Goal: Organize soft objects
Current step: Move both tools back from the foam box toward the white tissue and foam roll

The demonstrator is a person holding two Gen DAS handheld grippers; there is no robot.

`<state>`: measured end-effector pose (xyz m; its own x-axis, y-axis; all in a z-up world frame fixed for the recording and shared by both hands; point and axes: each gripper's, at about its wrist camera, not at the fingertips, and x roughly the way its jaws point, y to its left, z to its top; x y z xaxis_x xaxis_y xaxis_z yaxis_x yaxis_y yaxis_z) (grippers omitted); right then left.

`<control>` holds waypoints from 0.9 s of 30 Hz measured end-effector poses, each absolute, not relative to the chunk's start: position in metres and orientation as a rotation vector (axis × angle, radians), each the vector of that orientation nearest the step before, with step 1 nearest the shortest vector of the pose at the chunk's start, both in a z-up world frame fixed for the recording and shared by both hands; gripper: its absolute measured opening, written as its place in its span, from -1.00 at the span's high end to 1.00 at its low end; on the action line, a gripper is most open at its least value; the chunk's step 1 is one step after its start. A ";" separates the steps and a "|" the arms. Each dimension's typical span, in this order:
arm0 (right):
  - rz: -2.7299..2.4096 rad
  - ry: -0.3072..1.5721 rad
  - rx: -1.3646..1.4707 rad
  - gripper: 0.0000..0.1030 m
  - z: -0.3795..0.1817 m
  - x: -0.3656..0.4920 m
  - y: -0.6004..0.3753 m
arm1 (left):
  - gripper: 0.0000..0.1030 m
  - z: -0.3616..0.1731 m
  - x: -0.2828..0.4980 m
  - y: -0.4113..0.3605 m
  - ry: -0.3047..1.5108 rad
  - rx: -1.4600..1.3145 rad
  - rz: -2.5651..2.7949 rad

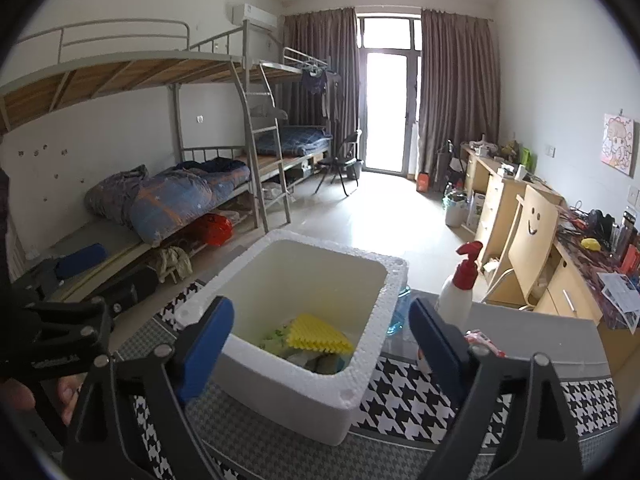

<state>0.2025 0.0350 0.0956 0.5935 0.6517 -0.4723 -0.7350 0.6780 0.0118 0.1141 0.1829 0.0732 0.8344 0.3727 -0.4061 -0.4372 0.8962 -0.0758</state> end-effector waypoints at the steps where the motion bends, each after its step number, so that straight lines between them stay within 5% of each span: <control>1: 0.814 0.465 -0.188 -0.82 0.097 0.203 0.035 | -0.98 0.073 0.113 0.181 0.395 -0.169 0.427; 27: 0.794 0.389 -0.137 -0.84 0.096 0.168 -0.019 | -0.98 0.075 0.090 0.137 0.378 -0.137 0.326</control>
<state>0.1682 -0.0186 0.0964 0.6345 0.6676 -0.3896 -0.7172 0.6964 0.0252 0.0901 0.1365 0.0750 0.8783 0.2859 -0.3831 -0.3367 0.9389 -0.0713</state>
